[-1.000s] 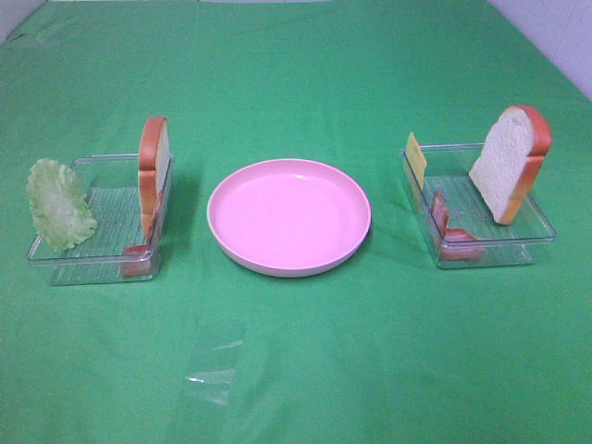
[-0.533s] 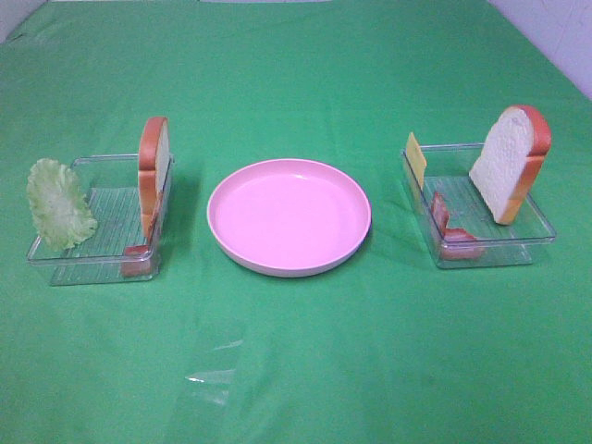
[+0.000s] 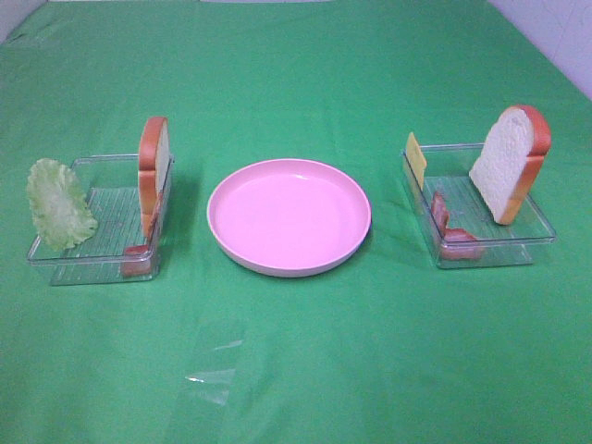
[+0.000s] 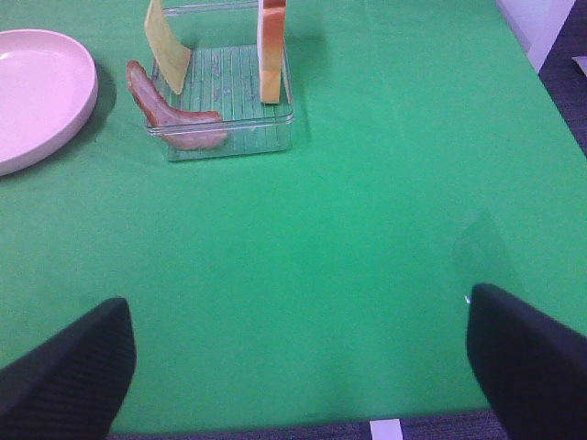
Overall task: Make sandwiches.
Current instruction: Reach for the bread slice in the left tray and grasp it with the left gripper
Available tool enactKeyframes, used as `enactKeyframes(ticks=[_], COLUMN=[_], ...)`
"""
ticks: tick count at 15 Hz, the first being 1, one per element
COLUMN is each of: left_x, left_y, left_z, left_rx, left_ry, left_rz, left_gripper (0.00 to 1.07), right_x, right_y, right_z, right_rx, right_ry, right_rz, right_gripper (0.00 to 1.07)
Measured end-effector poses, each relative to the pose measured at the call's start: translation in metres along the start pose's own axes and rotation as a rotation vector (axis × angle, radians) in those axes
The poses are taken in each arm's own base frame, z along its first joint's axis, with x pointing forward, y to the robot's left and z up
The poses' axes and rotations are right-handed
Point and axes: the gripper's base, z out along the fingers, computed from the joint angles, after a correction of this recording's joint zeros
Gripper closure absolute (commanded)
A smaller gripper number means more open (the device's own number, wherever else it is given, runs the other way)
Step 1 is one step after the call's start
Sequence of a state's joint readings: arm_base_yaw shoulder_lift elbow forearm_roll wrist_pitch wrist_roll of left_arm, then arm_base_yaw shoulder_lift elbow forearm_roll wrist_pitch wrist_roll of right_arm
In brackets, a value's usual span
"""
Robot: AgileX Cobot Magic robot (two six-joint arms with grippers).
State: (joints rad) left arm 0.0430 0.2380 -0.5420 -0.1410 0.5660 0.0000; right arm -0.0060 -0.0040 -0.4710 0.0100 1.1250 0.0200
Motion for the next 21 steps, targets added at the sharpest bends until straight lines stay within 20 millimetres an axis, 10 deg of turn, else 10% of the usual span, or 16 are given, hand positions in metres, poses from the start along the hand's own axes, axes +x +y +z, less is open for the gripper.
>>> enactKeyframes(ticks=[11,16,21], left_x=[-0.072,-0.056,-0.006], left_y=[0.005,-0.024,-0.107], left_z=[0.195,0.278,0.355], left_rx=[-0.04,0.057,0.086], left_ry=[0.398,0.773,1.071], left_rz=[-0.045,-0.017,0.069], left_gripper=[0.07,0.07,0.07], right_x=[0.0,0.0,0.0], right_y=[0.0,0.0,0.0], right_z=[0.0,0.0,0.0], right_rx=[0.0,0.0,0.0], right_ry=[0.0,0.0,0.0], right_rz=[0.0,0.0,0.0], right_gripper=[0.11,0.11,0.11])
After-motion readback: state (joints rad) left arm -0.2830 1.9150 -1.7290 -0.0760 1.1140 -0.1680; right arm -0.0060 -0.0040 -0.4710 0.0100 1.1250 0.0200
